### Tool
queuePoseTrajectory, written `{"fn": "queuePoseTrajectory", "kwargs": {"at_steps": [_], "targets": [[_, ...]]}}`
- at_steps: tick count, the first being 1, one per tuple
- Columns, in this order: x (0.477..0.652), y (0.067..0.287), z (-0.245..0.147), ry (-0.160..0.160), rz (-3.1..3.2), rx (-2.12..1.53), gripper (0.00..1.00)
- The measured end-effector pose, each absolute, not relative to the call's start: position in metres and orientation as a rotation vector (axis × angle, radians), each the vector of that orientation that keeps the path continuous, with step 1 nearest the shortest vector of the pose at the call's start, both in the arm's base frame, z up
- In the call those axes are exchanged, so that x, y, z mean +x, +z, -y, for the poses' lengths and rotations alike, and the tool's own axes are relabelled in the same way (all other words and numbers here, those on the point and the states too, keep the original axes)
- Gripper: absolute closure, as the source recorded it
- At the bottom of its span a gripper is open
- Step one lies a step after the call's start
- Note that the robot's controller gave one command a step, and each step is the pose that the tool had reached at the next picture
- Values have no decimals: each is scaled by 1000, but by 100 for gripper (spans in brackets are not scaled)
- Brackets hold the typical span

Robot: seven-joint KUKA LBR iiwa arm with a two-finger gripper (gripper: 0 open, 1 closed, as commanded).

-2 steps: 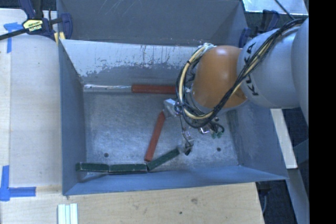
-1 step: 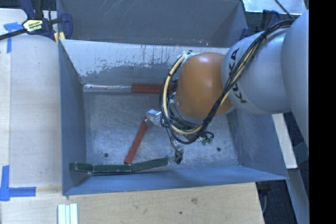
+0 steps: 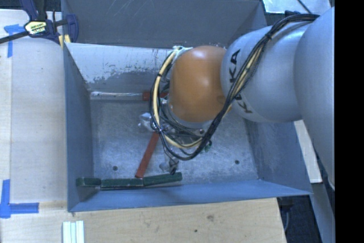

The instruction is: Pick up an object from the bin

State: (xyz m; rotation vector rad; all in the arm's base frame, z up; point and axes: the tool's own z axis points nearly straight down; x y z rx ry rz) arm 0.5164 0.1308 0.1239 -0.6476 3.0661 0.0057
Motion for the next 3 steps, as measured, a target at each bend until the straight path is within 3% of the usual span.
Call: {"fn": "queuePoseTrajectory", "kwargs": {"at_steps": [1,2,3], "targets": [[534,69,-105,0,-2907,-1194,0],[536,71,-107,0,-2902,-1194,100],[568,211,-100,-5,-2868,-1251,100]]}}
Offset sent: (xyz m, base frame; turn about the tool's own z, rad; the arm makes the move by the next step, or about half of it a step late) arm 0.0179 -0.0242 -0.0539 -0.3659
